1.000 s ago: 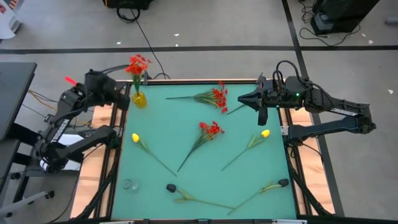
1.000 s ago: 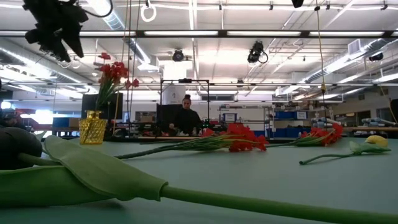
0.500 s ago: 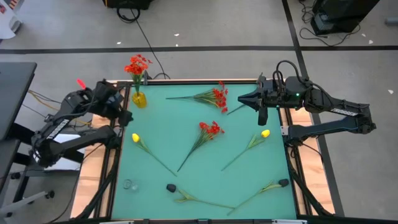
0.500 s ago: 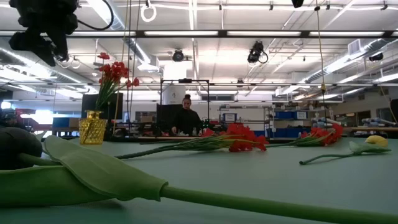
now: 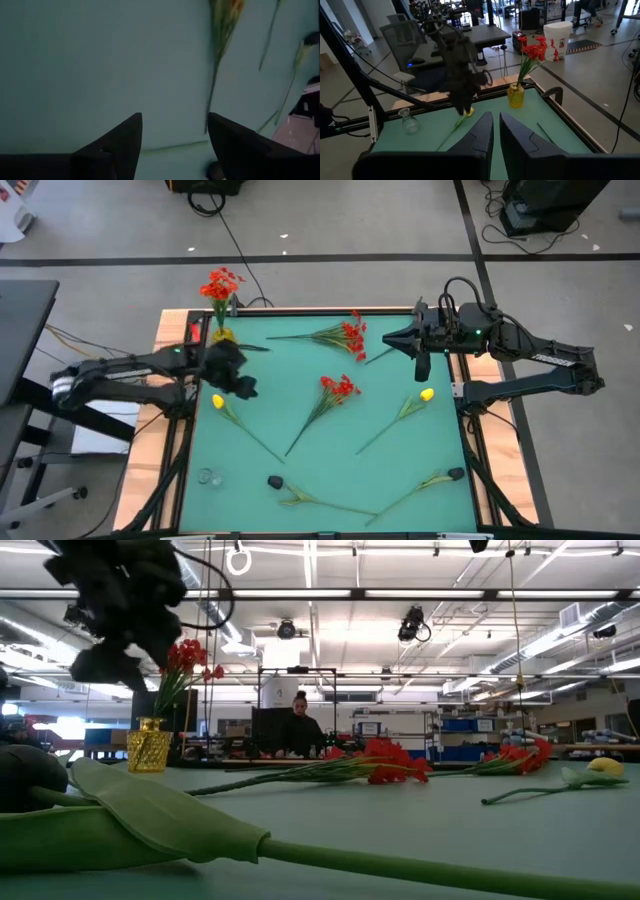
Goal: Sort flowers into vase by color
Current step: Put the orange flowers into the yellow vase
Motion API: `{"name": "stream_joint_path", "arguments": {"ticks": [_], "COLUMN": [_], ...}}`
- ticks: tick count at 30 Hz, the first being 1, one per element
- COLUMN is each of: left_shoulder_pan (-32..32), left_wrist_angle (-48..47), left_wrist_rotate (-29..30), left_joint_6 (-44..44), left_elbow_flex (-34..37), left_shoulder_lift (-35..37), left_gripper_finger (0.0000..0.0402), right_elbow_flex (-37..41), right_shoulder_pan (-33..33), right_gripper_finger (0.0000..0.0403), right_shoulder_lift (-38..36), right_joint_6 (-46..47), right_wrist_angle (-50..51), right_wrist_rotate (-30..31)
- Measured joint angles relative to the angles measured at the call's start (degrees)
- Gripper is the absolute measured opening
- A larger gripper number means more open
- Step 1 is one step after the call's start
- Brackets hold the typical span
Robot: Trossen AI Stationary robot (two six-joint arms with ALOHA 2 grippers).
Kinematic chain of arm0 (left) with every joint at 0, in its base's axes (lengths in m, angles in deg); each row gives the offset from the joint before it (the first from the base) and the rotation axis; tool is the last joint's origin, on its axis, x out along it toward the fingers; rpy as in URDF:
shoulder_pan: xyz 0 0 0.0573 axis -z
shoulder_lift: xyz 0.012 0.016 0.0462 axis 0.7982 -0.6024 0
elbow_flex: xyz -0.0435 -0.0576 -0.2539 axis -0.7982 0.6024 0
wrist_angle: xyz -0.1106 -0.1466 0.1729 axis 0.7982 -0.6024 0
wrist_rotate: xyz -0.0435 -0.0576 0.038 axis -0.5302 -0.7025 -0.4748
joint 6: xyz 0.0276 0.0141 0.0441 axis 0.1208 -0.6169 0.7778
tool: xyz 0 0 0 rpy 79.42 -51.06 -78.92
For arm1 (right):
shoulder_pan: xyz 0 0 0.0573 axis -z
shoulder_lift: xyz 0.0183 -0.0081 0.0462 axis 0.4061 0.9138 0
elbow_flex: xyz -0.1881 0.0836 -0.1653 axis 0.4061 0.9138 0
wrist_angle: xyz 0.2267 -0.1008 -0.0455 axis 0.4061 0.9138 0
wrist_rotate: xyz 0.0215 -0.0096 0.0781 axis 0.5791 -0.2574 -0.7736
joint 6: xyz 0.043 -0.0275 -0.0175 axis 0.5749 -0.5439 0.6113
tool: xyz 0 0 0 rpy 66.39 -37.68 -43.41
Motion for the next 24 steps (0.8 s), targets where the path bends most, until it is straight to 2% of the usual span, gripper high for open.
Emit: {"name": "stream_joint_path", "arguments": {"ticks": [5,7,13,24], "left_shoulder_pan": [6.47,7.97,9.99,12.53], "left_wrist_angle": [16.05,19.33,20.28,21.96], "left_wrist_rotate": [6.71,7.55,7.91,9.11], "left_joint_6": [-3.84,-4.04,-3.8,-1.53], "left_elbow_flex": [-2.21,-3.93,-9.52,-23.06], "left_shoulder_lift": [-11.0,-15.96,-28.68,-44.81], "left_gripper_finger": [0.0229,0.0229,0.0228,0.0228], "right_elbow_flex": [0.0,0.0,0.02,0.02], "right_shoulder_pan": [-0.02,-0.02,-0.02,0.0], "right_gripper_finger": [0.0042,0.0042,0.0041,0.0042], "right_shoulder_lift": [-0.02,-0.02,-0.02,-0.01], "right_joint_6": [0.0,0.0,0.0,0.0], "right_wrist_angle": [0.0,-0.02,-0.02,-0.03], "right_wrist_rotate": [0.0,0.0,0.0,0.0]}}
